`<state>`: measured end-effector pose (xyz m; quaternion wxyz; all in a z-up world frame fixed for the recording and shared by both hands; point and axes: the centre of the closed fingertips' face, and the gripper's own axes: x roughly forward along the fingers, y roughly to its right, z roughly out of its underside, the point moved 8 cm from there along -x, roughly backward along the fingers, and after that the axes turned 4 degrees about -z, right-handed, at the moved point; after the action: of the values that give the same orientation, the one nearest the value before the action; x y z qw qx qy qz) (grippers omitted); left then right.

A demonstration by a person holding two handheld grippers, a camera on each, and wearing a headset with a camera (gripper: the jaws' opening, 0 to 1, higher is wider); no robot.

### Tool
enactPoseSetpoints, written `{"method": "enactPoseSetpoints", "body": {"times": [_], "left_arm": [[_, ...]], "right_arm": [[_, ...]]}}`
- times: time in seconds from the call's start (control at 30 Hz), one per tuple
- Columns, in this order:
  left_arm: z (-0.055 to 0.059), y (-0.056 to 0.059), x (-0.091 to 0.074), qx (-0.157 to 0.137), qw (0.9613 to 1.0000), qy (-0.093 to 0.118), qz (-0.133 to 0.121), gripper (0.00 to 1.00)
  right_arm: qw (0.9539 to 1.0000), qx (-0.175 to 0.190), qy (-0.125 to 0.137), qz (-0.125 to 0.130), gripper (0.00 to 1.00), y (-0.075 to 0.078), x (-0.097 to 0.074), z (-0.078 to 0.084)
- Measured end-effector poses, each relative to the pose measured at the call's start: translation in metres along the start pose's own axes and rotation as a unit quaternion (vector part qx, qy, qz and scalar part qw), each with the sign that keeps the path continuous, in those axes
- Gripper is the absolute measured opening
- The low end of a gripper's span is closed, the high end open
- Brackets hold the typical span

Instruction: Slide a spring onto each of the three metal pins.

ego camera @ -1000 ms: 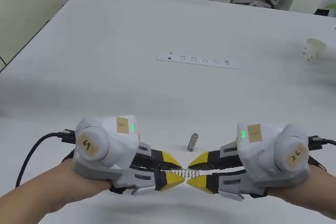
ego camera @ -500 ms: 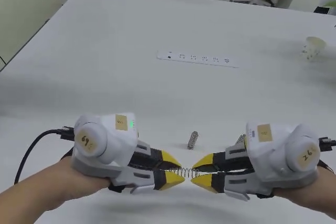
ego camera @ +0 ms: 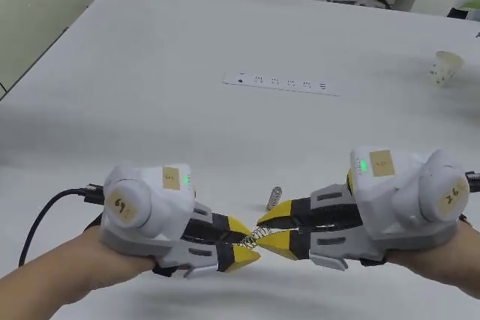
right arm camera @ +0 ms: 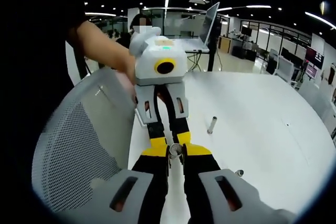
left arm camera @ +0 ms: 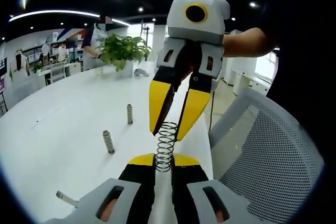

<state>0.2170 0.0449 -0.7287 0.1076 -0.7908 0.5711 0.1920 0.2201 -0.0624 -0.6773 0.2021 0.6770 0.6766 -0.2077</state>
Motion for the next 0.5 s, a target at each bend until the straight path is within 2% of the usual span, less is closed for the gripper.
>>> {"method": "enactPoseSetpoints", "body": {"times": [0.33,0.5], "left_arm": [[-0.0025,0.0011,-0.0026,0.009,0.9999,0.002,-0.005,0.02],[-0.0014,0.0021,-0.0025,0.009,0.9999,-0.001,-0.004,0.02]], "right_arm": [[0.9987,-0.045,0.021,0.011,0.07,-0.0058,0.0065,-0.0047],[0.9977,-0.066,0.015,0.013,0.07,-0.0075,0.0081,-0.0053]]}}
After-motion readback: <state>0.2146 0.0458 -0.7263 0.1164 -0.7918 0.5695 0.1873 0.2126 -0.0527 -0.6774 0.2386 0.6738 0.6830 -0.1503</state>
